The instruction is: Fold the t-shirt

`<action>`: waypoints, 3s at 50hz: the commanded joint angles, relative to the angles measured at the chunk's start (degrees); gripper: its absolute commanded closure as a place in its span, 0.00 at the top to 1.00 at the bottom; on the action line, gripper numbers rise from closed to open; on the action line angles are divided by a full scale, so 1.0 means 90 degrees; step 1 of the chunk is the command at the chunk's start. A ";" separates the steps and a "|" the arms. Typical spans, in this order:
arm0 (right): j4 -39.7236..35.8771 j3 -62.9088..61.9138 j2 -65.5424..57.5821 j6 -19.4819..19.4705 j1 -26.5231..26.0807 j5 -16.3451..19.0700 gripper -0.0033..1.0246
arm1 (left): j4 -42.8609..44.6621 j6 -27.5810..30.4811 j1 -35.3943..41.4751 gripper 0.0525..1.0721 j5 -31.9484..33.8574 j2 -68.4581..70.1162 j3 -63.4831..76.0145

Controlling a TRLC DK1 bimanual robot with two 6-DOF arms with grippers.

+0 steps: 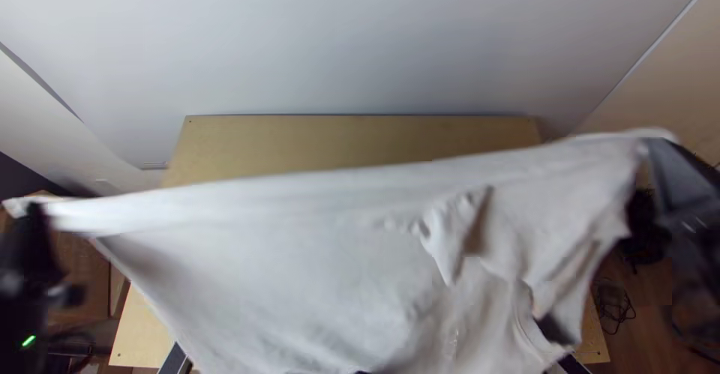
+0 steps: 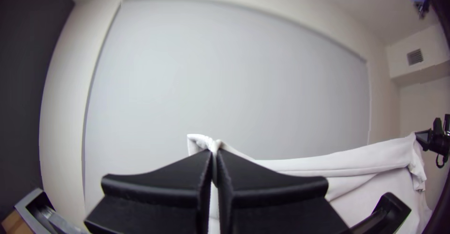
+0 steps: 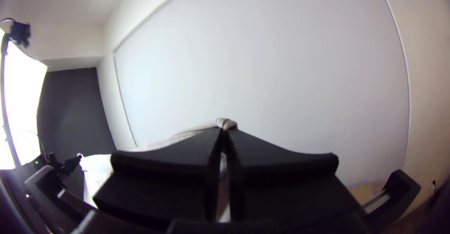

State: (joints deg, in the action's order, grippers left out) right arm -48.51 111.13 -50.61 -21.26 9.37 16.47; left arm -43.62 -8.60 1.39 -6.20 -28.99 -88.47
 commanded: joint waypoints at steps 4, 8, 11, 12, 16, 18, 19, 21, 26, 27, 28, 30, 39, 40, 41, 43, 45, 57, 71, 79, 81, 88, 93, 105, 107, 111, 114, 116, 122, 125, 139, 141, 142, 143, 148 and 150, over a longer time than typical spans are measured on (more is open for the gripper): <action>0.1259 -0.2875 0.0408 -0.0158 0.0131 -0.0170 0.02 | 0.0217 -0.0265 0.0080 0.03 0.0122 0.0507 0.2173; 0.1787 -0.4086 0.0467 -0.0187 0.0200 -0.0170 0.02 | 0.0374 -0.0333 0.0158 0.03 0.0278 0.0497 0.3023; 0.2119 -0.4828 0.0408 -0.0226 0.0346 -0.0180 0.02 | 0.0608 -0.0333 0.0178 0.03 0.0386 0.0458 0.3658; 0.2236 -0.5112 0.0379 -0.0255 0.0356 -0.0180 0.03 | 0.0618 -0.0333 0.0188 0.03 0.0532 0.0429 0.3824; 0.2744 -0.5981 0.0223 -0.0314 0.0385 -0.0180 0.02 | 0.1135 -0.0304 0.0188 0.03 0.0688 0.0292 0.4664; 0.2978 -0.6342 0.0057 -0.0373 0.0395 -0.0180 0.02 | 0.1379 -0.0294 0.0227 0.03 0.0767 0.0126 0.4996; 0.3046 -0.6459 -0.0041 -0.0392 0.0405 -0.0180 0.02 | 0.1565 -0.0285 0.0236 0.03 0.0767 0.0018 0.5152; 0.3212 -0.6635 -0.0265 -0.0451 0.0424 -0.0180 0.02 | 0.1838 -0.0285 0.0227 0.03 0.0796 -0.0236 0.5347; 0.3730 -0.6860 -0.0812 -0.0500 0.0414 -0.0180 0.02 | 0.2610 -0.0285 0.0158 0.03 0.0933 -0.1173 0.5669; 0.3837 -0.6879 -0.0929 -0.0500 0.0414 -0.0189 0.03 | 0.2747 -0.0285 0.0158 0.03 0.1011 -0.1398 0.5679; 0.3945 -0.6889 -0.1047 -0.0500 0.0405 -0.0209 0.03 | 0.2922 -0.0285 0.0158 0.03 0.1040 -0.1593 0.5689; 0.4111 -0.6869 -0.1281 -0.0500 0.0395 -0.0228 0.03 | 0.3293 -0.0275 0.0109 0.03 0.1040 -0.1984 0.5718; 0.4687 -0.6479 -0.2570 -0.0500 0.0190 -0.0248 0.02 | 0.4319 -0.0304 -0.0262 0.03 0.1372 -0.4132 0.5210; 0.4716 -0.6401 -0.2726 -0.0500 0.0170 -0.0248 0.03 | 0.4387 -0.0304 -0.0291 0.03 0.1382 -0.4357 0.5113; 0.4726 -0.6303 -0.2892 -0.0500 0.0161 -0.0248 0.03 | 0.4416 -0.0304 -0.0340 0.03 0.1382 -0.4601 0.4996; 0.4726 -0.6098 -0.3205 -0.0490 0.0092 -0.0248 0.02 | 0.4456 -0.0304 -0.0389 0.03 0.1382 -0.5050 0.4761; 0.4765 -0.5893 -0.3508 -0.0490 0.0034 -0.0248 0.03 | 0.4543 -0.0304 -0.0428 0.03 0.1392 -0.5411 0.4546; 0.4658 -0.4360 -0.5168 -0.0470 -0.0191 -0.0248 0.02 | 0.4495 -0.0294 -0.0535 0.02 0.1460 -0.7140 0.2955; 0.4287 -0.2543 -0.6926 -0.0431 -0.0308 -0.0375 0.03 | 0.4172 -0.0460 -0.0613 0.03 0.1499 -0.8898 0.1001; 0.3798 -0.1235 -0.7902 -0.0441 -0.0318 -0.0668 0.07 | 0.3694 -0.0548 -0.0525 0.07 0.1489 -0.9816 -0.0170; 0.3584 -0.0903 -0.8097 -0.0451 -0.0318 -0.0775 0.34 | 0.3528 -0.0539 -0.0496 0.30 0.1489 -0.9972 -0.0434; 0.2480 0.0172 -0.8459 -0.0470 -0.0318 -0.1019 0.97 | 0.2590 -0.0529 -0.0398 0.92 0.1411 -1.0382 -0.1665; 0.2343 0.0191 -0.8136 -0.0480 -0.0357 -0.1205 0.97 | 0.2532 -0.0831 -0.0428 0.94 0.1392 -1.0363 -0.2094; 0.1738 -0.0297 -0.6857 -0.0666 -0.0494 -0.1195 0.96 | 0.1448 -0.1046 -0.0564 0.94 0.1802 -0.9747 -0.2260; 0.1503 -0.0424 -0.6574 -0.0666 -0.0504 -0.1205 0.96 | 0.1165 -0.1046 -0.0574 0.94 0.1870 -0.9581 -0.2211; 0.1074 -0.0864 -0.5900 -0.0656 -0.0504 -0.1195 0.96 | 0.0637 -0.0988 -0.0564 0.94 0.1958 -0.9132 -0.1967; 0.0683 -0.1166 -0.5470 -0.0617 -0.0504 -0.1156 0.96 | 0.0676 -0.0929 -0.0564 0.94 0.1968 -0.8634 -0.1499; 0.0419 -0.1430 -0.5168 -0.0607 -0.0494 -0.1029 0.96 | 0.0676 -0.0871 -0.0555 0.94 0.2046 -0.8263 -0.1176; -0.0118 -0.2592 -0.4269 -0.0558 -0.0523 -0.0570 0.96 | 0.0657 -0.0812 -0.0516 0.94 0.2183 -0.7286 -0.0493; -0.0430 -0.3256 -0.3859 -0.0607 -0.0611 -0.0072 0.96 | 0.0627 -0.0822 -0.0496 0.94 0.2241 -0.6808 -0.0219; -0.1651 -0.5385 -0.2756 -0.0509 -0.0816 0.0611 0.88 | -0.0222 -0.0499 -0.0506 0.94 0.2456 -0.5304 0.0425; -0.1700 -0.5600 -0.2648 -0.0480 -0.0816 0.0670 0.87 | -0.0291 -0.0460 -0.0516 0.94 0.2456 -0.5128 0.0542; -0.1709 -0.5698 -0.2609 -0.0470 -0.0826 0.0670 0.87 | -0.0339 -0.0431 -0.0516 0.94 0.2456 -0.5050 0.0591; -0.1719 -0.5795 -0.2570 -0.0470 -0.0826 0.0680 0.87 | -0.0388 -0.0392 -0.0516 0.94 0.2466 -0.4962 0.0640; -0.1875 -0.6215 -0.2443 -0.0480 -0.0787 0.0719 0.87 | -0.0535 -0.0333 -0.0525 0.94 0.2466 -0.4611 0.0806; -0.1895 -0.6352 -0.2433 -0.0480 -0.0777 0.0719 0.87 | -0.0642 -0.0314 -0.0525 0.94 0.2466 -0.4532 0.0826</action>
State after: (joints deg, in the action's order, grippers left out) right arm -64.34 57.39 -73.91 -25.50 2.33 22.17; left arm -47.66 -12.78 -3.22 15.49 -72.73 -82.54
